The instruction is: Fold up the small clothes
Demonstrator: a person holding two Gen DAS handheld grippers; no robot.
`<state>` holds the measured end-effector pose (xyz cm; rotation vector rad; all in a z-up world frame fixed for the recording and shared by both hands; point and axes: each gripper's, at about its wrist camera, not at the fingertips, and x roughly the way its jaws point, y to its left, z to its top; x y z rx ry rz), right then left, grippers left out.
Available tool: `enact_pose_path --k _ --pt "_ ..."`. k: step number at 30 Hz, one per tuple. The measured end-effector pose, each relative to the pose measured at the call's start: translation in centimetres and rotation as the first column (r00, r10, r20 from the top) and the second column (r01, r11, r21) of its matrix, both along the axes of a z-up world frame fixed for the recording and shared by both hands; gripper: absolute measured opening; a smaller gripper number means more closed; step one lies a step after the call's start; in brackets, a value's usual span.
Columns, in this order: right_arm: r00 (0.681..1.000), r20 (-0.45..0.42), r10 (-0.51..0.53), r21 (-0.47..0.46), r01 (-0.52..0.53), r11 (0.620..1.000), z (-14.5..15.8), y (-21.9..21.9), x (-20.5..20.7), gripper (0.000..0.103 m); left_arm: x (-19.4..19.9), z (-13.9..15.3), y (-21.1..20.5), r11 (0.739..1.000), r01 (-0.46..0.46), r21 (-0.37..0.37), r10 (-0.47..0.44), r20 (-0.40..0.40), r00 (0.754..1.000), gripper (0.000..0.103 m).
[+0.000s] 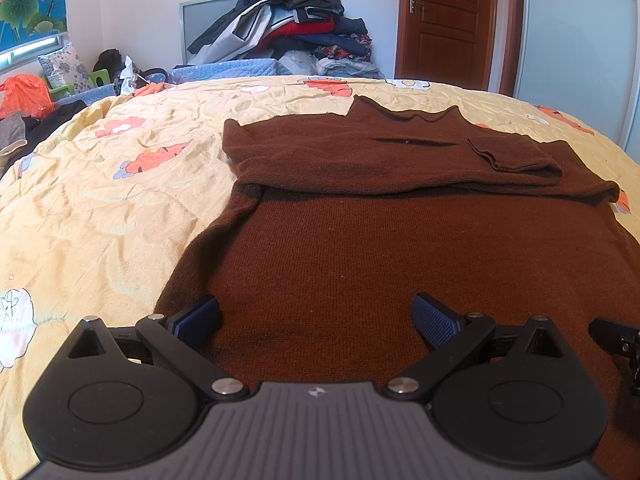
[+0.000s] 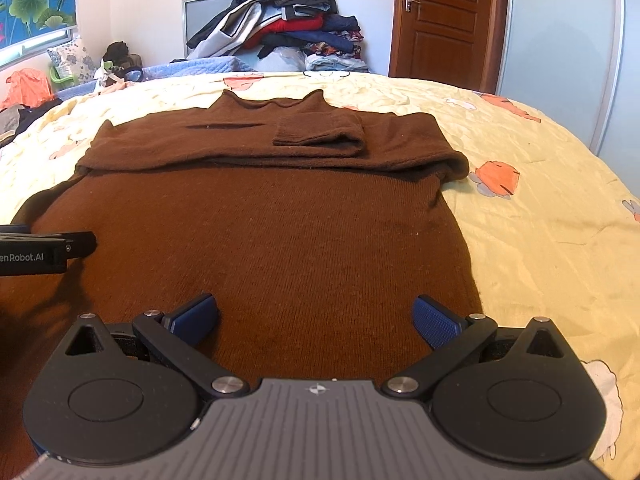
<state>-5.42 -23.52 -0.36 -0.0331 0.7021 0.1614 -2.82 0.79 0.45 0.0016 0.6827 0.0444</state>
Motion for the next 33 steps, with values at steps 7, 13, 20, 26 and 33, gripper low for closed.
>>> enact_pose_path --k 7,13,20,26,33 --pt "1.0 0.0 0.0 0.0 0.0 1.0 0.0 0.0 0.0 0.103 0.0 0.0 0.0 1.0 -0.001 0.0 0.001 -0.002 1.0 0.103" --pt "1.0 0.0 0.0 0.0 0.0 1.0 0.0 0.0 0.0 0.103 -2.7 0.3 -0.2 1.0 -0.001 0.007 0.002 -0.03 1.0 0.103" --pt "1.0 0.0 0.0 0.0 0.0 1.0 0.0 0.0 -0.1 0.103 -8.7 -0.1 -0.6 0.999 0.032 0.023 -0.032 0.0 0.999 0.103" --pt "1.0 0.0 0.0 0.0 0.0 1.0 0.1 0.0 0.0 0.103 -8.7 -0.1 -0.6 0.999 0.035 0.01 -0.035 0.0 0.999 0.103" --pt "1.0 -0.002 0.003 0.001 -0.003 1.0 0.1 0.0 -0.2 0.103 -9.2 0.2 -0.6 0.999 0.047 0.02 -0.047 -0.024 0.999 0.103"
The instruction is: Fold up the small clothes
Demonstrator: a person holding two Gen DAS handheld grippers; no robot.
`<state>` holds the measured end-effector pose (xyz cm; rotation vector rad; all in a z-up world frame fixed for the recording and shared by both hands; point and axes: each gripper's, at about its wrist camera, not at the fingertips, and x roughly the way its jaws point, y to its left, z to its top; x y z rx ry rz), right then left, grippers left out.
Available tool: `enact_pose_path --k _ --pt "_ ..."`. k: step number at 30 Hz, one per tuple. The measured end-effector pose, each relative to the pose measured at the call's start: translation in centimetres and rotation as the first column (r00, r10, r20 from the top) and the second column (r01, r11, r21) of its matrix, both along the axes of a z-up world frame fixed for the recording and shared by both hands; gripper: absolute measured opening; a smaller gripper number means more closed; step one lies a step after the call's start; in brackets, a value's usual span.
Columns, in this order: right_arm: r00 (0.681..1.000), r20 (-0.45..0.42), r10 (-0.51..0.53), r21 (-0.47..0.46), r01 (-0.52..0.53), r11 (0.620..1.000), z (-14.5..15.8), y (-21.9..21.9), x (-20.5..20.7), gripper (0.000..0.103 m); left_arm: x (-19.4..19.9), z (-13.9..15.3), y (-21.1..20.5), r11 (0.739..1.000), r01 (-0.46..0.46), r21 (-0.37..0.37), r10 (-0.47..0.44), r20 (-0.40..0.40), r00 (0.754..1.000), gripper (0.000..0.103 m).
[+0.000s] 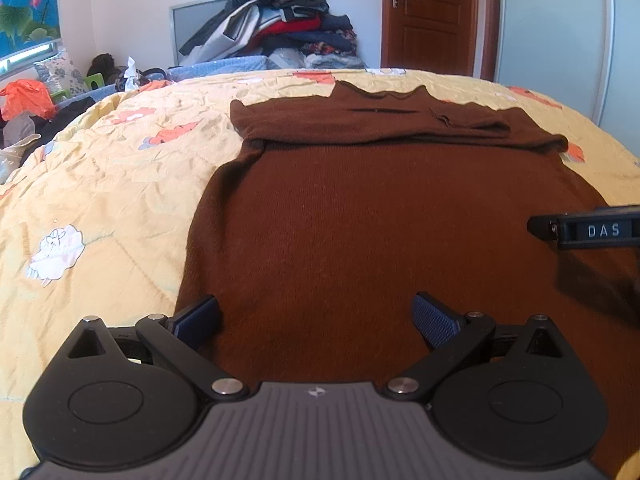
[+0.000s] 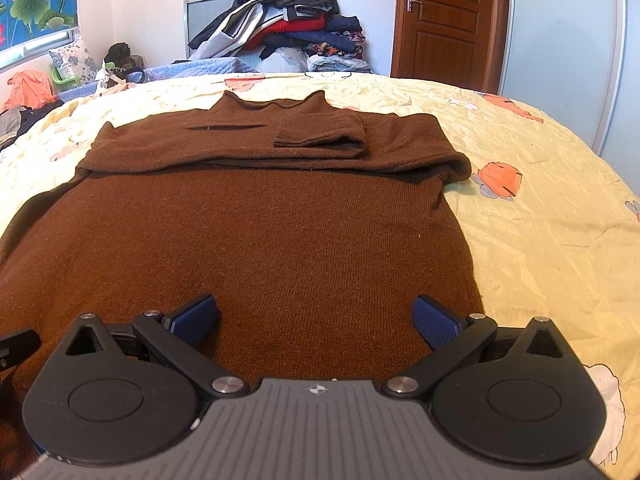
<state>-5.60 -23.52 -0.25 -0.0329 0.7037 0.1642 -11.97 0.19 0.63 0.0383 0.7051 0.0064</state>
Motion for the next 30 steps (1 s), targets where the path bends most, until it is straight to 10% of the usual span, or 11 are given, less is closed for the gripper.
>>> enact_pose_path --k 4,7,11,15,18,22,30 --pt "0.997 -0.059 0.055 0.068 -0.051 0.996 1.2 -1.5 -1.7 0.103 -1.3 1.1 1.8 0.998 0.008 -0.057 -0.013 -0.083 0.996 0.103" --pt "0.989 -0.099 0.108 0.304 -0.074 0.95 2.7 -5.3 -4.2 0.103 -3.5 1.7 4.9 0.983 -0.013 -0.186 -0.002 -0.085 0.996 0.103" --pt "0.979 -0.195 0.06 0.586 0.067 0.807 3.1 -11.6 -5.1 0.103 -4.5 1.5 9.6 0.907 -0.066 -0.416 0.017 -0.122 0.992 0.103" --pt "0.96 -0.277 -0.043 0.538 0.192 0.821 2.7 -14.6 -4.8 0.103 -4.1 1.6 12.3 0.844 -0.117 -0.524 0.039 -0.158 0.987 0.103" --pt "0.945 -0.317 0.074 0.533 0.113 0.838 2.4 -14.0 -4.4 0.103 -4.0 1.0 14.0 0.731 -0.13 -0.669 0.013 -0.177 0.984 0.103" --pt "0.885 -0.386 0.262 0.658 0.066 0.75 1.6 -12.5 -3.8 0.103 -3.5 -2.2 14.9 0.377 -0.146 -0.915 -0.214 -0.239 0.947 0.103" --pt "0.84 -0.422 0.34 0.757 0.12 0.643 0.2 -11.8 -3.6 0.087 -4.2 -2.4 15.6 0.351 -0.153 -0.924 -0.242 -0.247 0.938 0.102"
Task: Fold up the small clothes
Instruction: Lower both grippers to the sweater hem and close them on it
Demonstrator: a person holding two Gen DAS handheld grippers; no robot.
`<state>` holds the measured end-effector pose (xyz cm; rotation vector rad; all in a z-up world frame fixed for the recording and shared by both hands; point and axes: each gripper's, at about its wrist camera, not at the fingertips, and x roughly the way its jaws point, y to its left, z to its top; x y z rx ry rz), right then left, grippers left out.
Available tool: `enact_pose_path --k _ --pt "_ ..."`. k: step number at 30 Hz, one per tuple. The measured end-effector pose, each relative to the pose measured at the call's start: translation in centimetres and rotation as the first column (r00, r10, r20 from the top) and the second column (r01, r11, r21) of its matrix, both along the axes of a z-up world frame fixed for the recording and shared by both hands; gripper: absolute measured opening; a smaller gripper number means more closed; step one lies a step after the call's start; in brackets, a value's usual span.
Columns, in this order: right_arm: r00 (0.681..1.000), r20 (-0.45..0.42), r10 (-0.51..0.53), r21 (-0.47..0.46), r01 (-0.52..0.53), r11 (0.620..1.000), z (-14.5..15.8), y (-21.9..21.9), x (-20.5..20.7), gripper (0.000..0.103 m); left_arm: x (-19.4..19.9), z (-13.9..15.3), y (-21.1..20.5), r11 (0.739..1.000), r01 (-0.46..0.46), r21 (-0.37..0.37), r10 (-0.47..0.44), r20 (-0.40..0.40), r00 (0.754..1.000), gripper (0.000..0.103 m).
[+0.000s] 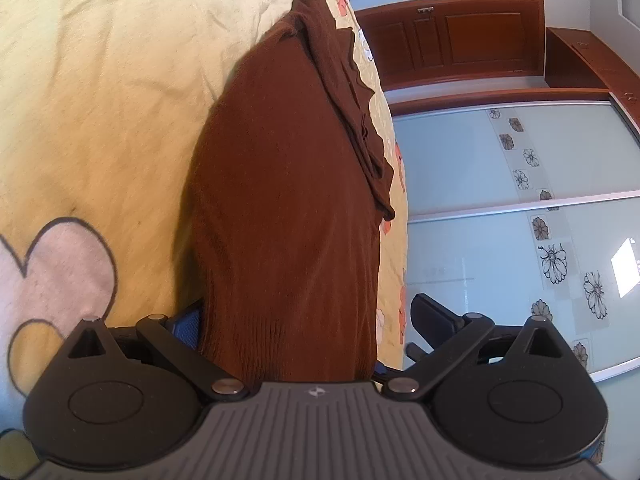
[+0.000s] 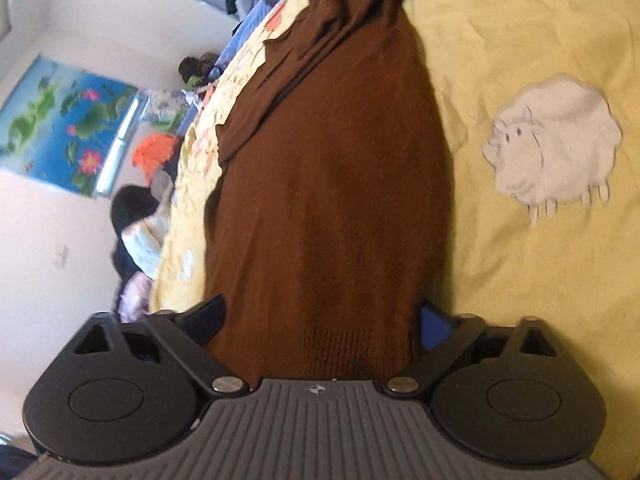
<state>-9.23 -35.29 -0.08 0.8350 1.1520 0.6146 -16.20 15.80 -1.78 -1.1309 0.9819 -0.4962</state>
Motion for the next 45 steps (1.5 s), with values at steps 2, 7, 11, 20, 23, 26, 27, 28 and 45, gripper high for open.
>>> enact_pose_path --k 2,7,11,20,23,26,27,28,45 --pt "1.0 0.001 0.009 -0.005 -0.009 1.0 -0.2 0.5 -0.3 0.075 0.0 0.2 0.0 0.999 0.025 0.045 -0.024 -0.017 1.0 0.093" --pt "0.999 -0.011 0.051 -0.025 -0.051 0.998 -0.6 -0.6 -0.4 0.047 0.3 0.5 -0.8 0.98 0.106 0.17 -0.091 -0.094 0.991 0.037" --pt "0.999 -0.017 0.05 -0.046 -0.051 0.998 -1.2 -0.6 -0.6 0.016 0.6 0.6 -1.0 0.956 0.111 0.272 -0.082 -0.114 0.99 0.005" --pt "0.988 0.148 -0.042 0.104 0.027 0.994 1.8 -2.2 3.2 0.016 7.7 7.2 -1.9 0.95 0.062 0.306 -0.121 0.179 0.976 0.005" --pt "0.971 0.218 -0.101 0.174 0.064 0.983 3.5 -2.7 8.5 0.016 13.4 9.6 -2.0 0.945 0.027 0.325 -0.124 0.283 0.951 0.005" --pt "0.951 0.261 -0.167 0.206 0.114 0.972 4.5 -3.2 15.2 0.016 20.9 11.1 -2.7 0.942 -0.025 0.335 -0.101 0.353 0.93 0.005" --pt "0.947 0.257 -0.192 0.222 0.136 0.966 4.5 -3.4 17.8 0.016 23.4 11.5 -3.0 0.94 -0.042 0.339 -0.091 0.368 0.926 0.005" --pt "0.944 0.247 -0.216 0.232 0.159 0.96 4.4 -3.5 20.4 0.016 26.0 11.7 -3.3 0.932 -0.073 0.356 -0.075 0.384 0.92 0.005" --pt "0.863 0.319 -0.391 -0.087 0.438 0.895 -0.4 -6.0 19.2 0.099 19.6 4.3 2.2 0.805 -0.445 0.392 0.386 0.222 0.895 0.076"
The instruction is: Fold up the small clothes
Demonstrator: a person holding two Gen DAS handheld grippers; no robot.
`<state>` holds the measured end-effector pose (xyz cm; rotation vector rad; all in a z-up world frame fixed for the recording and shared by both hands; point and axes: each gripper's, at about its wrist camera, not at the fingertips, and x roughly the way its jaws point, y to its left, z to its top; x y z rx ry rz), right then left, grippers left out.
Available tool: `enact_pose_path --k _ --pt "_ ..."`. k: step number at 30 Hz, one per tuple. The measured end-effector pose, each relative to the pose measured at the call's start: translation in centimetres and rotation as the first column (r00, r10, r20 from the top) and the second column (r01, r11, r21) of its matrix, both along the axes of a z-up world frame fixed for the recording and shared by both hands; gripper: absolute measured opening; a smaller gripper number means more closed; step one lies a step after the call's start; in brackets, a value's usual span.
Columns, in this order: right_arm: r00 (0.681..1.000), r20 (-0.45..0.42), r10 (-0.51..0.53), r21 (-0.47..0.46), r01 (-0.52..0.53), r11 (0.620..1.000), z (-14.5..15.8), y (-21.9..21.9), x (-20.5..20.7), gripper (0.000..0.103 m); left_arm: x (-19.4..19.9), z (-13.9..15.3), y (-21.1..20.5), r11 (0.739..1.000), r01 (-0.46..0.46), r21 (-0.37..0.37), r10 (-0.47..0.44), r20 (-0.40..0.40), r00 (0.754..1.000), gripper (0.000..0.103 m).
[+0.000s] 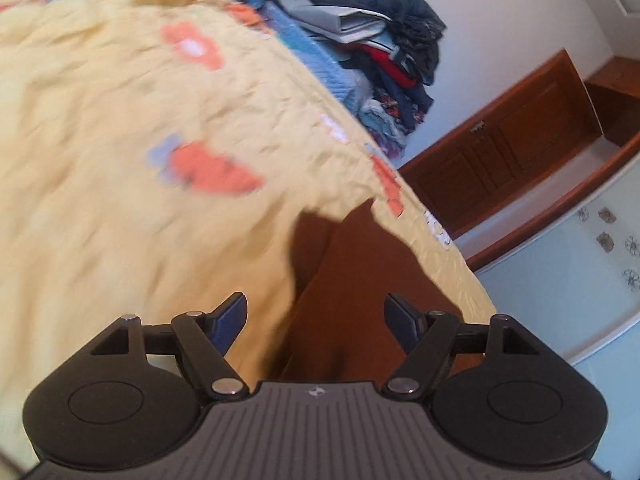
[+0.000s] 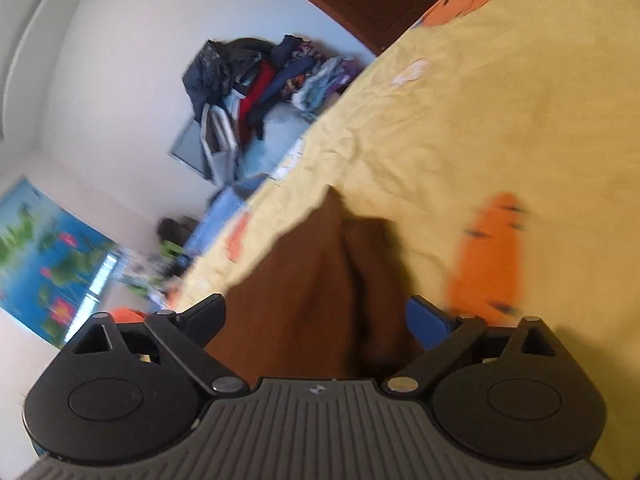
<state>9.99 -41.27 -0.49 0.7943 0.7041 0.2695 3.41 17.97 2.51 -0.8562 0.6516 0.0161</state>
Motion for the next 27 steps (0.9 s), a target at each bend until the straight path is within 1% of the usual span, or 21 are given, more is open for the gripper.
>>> enact_pose_path --k 2,3,4,5,7,8,9,10,11,12,13,15,18,20,21,22,23,24,25,26,27 --pt "0.999 -0.034 0.002 -0.017 -0.002 1.0 -1.1 0.1 -1.8 0.099 -1.5 -1.3 -0.5 0.998 0.013 -0.067 -0.014 -0.025 1.0 0.076" --pt "1.0 0.001 0.011 -0.026 -0.011 1.0 -1.2 0.4 -2.5 0.1 -1.5 -1.9 -1.1 0.997 0.015 -0.082 -0.014 0.014 1.0 0.081" --pt "1.0 0.001 0.019 -0.035 -0.019 0.999 -1.1 1.0 -2.4 0.102 -1.2 -1.8 -1.6 0.997 0.018 -0.07 -0.016 0.029 0.999 0.085" --pt "1.0 -0.002 0.015 -0.038 -0.015 0.999 -1.1 1.4 -1.8 0.102 -0.5 -1.6 -2.1 0.998 0.017 -0.055 -0.016 0.022 1.0 0.085" --pt "0.999 -0.025 0.024 0.01 -0.024 1.0 -1.1 2.5 0.4 0.1 1.7 -1.6 -3.3 0.998 0.044 -0.053 -0.044 0.012 0.999 0.084" --pt "0.998 -0.035 0.042 0.042 -0.041 0.998 -1.4 3.1 1.5 0.092 2.6 -1.6 -4.0 0.999 0.049 -0.018 -0.049 0.014 0.999 0.082" --pt "0.997 -0.043 0.064 0.056 -0.062 0.996 -1.5 4.5 2.6 0.084 3.4 -1.4 -4.8 0.999 0.024 0.044 -0.023 -0.008 1.0 0.053" --pt "0.994 -0.063 0.094 0.049 -0.091 0.995 -1.7 5.3 3.3 0.045 4.3 -1.2 -5.5 0.994 0.033 0.108 -0.027 -0.06 0.998 0.018" --pt "0.989 -0.092 0.115 0.018 -0.114 0.993 -1.8 6.0 3.6 0.021 4.8 -1.2 -5.8 0.99 0.056 0.128 -0.045 -0.089 0.995 0.018" --pt "0.99 -0.081 0.114 0.0 -0.115 0.993 -1.8 6.3 3.4 0.021 4.7 -1.0 -5.8 0.989 0.049 0.137 -0.038 -0.081 0.996 0.017" --pt "0.991 -0.074 0.114 -0.007 -0.115 0.993 -1.6 6.3 3.2 0.021 4.4 -0.8 -5.7 0.989 0.064 0.136 -0.055 -0.069 0.996 0.015" --pt "0.992 -0.049 0.113 0.006 -0.113 0.994 -0.6 5.6 1.6 0.02 3.1 0.1 -5.2 0.985 0.093 0.145 -0.089 -0.029 0.996 0.013" --pt "0.989 -0.022 0.146 0.027 -0.146 0.989 0.6 4.3 -0.6 0.02 -0.1 1.7 -4.5 0.981 0.153 0.118 -0.156 0.017 0.988 0.013" --pt "0.981 -0.009 0.193 0.029 -0.192 0.981 1.5 3.9 -3.1 0.02 -3.0 2.7 -4.3 0.972 0.197 0.126 -0.203 0.037 0.978 0.013" --pt "0.974 -0.009 0.224 0.034 -0.224 0.974 1.7 3.7 -4.5 0.02 -4.4 2.8 -4.2 0.967 0.214 0.136 -0.22 0.031 0.975 0.013" --pt "0.966 -0.018 0.258 0.036 -0.257 0.966 1.5 3.6 -5.8 0.02 -5.7 2.3 -4.0 0.961 0.229 0.155 -0.232 0.0 0.973 0.015" --pt "0.959 -0.041 0.28 0.007 -0.28 0.96 1.1 3.7 -6.9 0.021 -6.6 1.4 -3.9 0.948 0.25 0.197 -0.246 -0.047 0.968 0.015" --pt "0.954 -0.076 0.29 -0.039 -0.293 0.955 0.8 4.1 -8.1 0.023 -7.4 0.4 -3.7 0.935 0.269 0.23 -0.256 -0.086 0.963 0.019" --pt "0.952 -0.103 0.289 -0.054 -0.295 0.954 0.3 4.0 -9.0 0.029 -8.4 -0.4 -3.2 0.931 0.276 0.239 -0.255 -0.115 0.96 0.022" --pt "0.954 -0.106 0.281 -0.043 -0.287 0.957 0.2 3.6 -9.6 0.035 -9.4 -0.6 -2.5 0.938 0.268 0.221 -0.253 -0.096 0.963 0.022" --pt "0.96 -0.096 0.265 -0.032 -0.269 0.963 0.4 3.0 -9.9 0.039 -10.0 -0.2 -1.7 0.946 0.246 0.209 -0.234 -0.08 0.969 0.028"
